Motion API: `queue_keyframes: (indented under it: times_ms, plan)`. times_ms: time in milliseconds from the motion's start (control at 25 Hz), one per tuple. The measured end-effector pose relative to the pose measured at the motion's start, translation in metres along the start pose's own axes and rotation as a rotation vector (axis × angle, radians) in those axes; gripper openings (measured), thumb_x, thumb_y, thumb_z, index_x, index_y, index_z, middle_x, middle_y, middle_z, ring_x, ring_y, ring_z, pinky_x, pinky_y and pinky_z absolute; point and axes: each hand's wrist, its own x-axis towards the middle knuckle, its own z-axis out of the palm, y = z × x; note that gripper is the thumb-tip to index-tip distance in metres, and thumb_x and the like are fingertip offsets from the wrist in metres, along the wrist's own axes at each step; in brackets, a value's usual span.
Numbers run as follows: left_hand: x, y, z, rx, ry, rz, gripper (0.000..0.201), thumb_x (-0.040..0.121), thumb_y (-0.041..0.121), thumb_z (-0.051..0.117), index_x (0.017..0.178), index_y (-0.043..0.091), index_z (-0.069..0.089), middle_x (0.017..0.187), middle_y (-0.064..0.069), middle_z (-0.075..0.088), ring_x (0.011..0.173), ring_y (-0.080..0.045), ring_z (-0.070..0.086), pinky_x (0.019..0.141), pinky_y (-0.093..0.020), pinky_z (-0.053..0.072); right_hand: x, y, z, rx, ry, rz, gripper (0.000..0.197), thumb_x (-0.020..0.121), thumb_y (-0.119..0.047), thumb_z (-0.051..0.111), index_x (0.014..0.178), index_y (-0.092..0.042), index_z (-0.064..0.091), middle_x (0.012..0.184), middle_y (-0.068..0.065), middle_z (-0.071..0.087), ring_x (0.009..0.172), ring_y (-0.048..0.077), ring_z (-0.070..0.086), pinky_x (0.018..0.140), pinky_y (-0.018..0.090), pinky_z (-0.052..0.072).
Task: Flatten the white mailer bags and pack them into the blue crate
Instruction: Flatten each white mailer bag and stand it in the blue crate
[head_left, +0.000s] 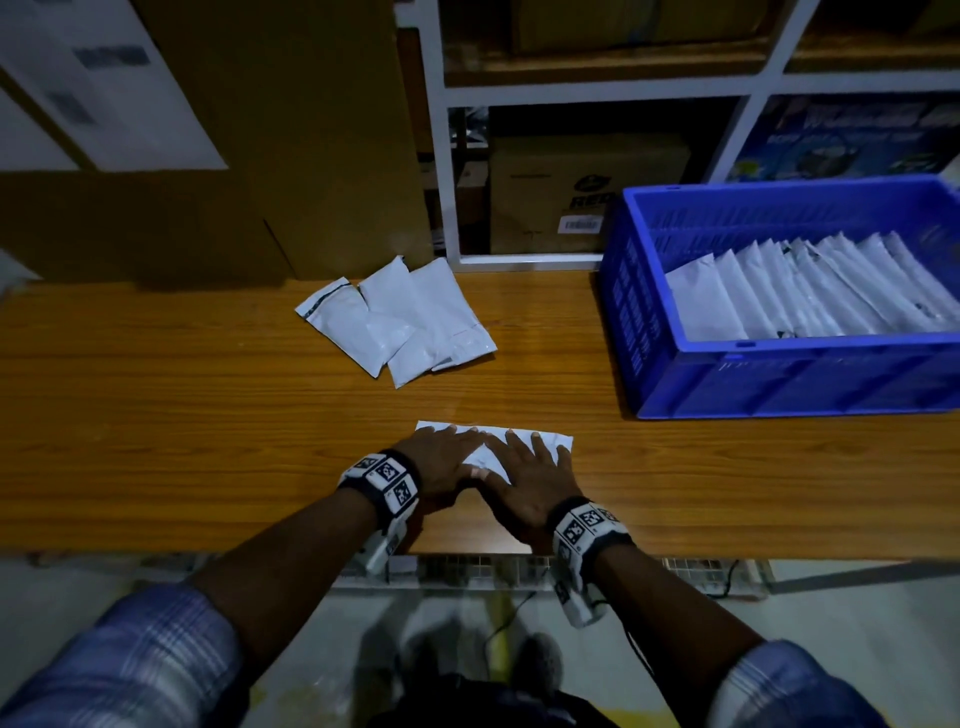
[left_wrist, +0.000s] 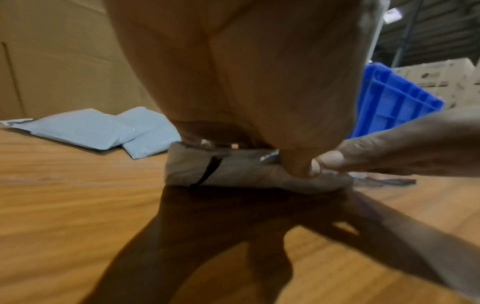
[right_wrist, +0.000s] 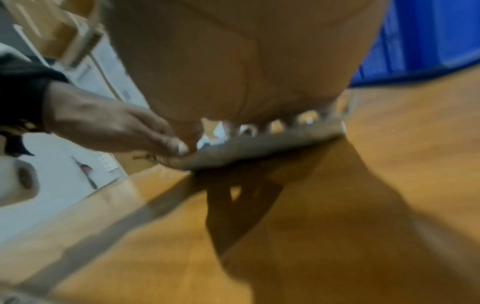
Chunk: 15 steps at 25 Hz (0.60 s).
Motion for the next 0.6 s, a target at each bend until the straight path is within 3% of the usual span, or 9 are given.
queue_keyframes:
  times_ms: [120, 240, 360, 480, 600]
  plan:
    - [0.004, -0.015, 0.003, -0.037, 0.024, 0.016, 0.066, 0.096, 0.064, 0.032, 0.155, 0.038, 0.020, 0.161, 0.006, 0.031, 0.145, -0.024, 0.032, 0.117, -0.047, 0.028, 0.008, -0.002, -0.011, -0.152, -0.089, -0.039, 0.094, 0.084, -0.048, 0.055, 0.152, -0.043, -0.009, 0.165, -0.005, -0.004, 0.151, 0.026, -0.006, 0.119, 0.055, -0.006]
    - [-0.007, -0.018, 0.004, -0.056, 0.086, 0.019, 0.072, 0.095, 0.068, 0.034, 0.156, 0.033, 0.021, 0.161, 0.004, 0.031, 0.147, -0.023, 0.030, 0.119, -0.046, 0.025, 0.014, -0.009, -0.011, -0.274, -0.018, -0.064, 0.106, 0.081, -0.027, 0.072, 0.154, -0.037, -0.004, 0.164, 0.001, 0.010, 0.150, 0.027, 0.011, 0.120, 0.054, 0.007]
    - [-0.021, -0.015, 0.007, -0.090, 0.225, 0.018, 0.081, 0.092, 0.063, 0.052, 0.158, 0.027, 0.020, 0.162, 0.002, 0.030, 0.148, -0.020, 0.028, 0.120, -0.046, 0.021, 0.018, -0.019, -0.022, -0.260, 0.025, -0.040, 0.093, 0.089, -0.028, 0.065, 0.155, -0.036, 0.000, 0.164, 0.002, 0.013, 0.150, 0.027, 0.015, 0.120, 0.052, 0.012]
    - [-0.023, -0.014, 0.008, -0.112, 0.383, -0.061, 0.074, 0.093, 0.027, 0.059, 0.156, 0.027, 0.021, 0.159, 0.001, 0.035, 0.146, -0.020, 0.031, 0.119, -0.044, 0.023, 0.019, -0.031, -0.041, -0.355, 0.059, -0.029, 0.073, 0.101, -0.024, 0.043, 0.155, -0.036, -0.003, 0.165, 0.001, 0.008, 0.151, 0.027, 0.010, 0.119, 0.054, 0.010]
    - [-0.022, -0.016, -0.013, -0.140, 0.494, -0.078, 0.075, 0.089, 0.015, 0.059, 0.156, 0.023, 0.025, 0.158, -0.001, 0.036, 0.146, -0.020, 0.031, 0.121, -0.044, 0.019, 0.014, -0.044, -0.063, -0.454, 0.166, -0.007, 0.071, 0.101, -0.013, 0.033, 0.155, -0.036, -0.007, 0.165, 0.002, 0.008, 0.151, 0.029, 0.011, 0.118, 0.055, 0.012]
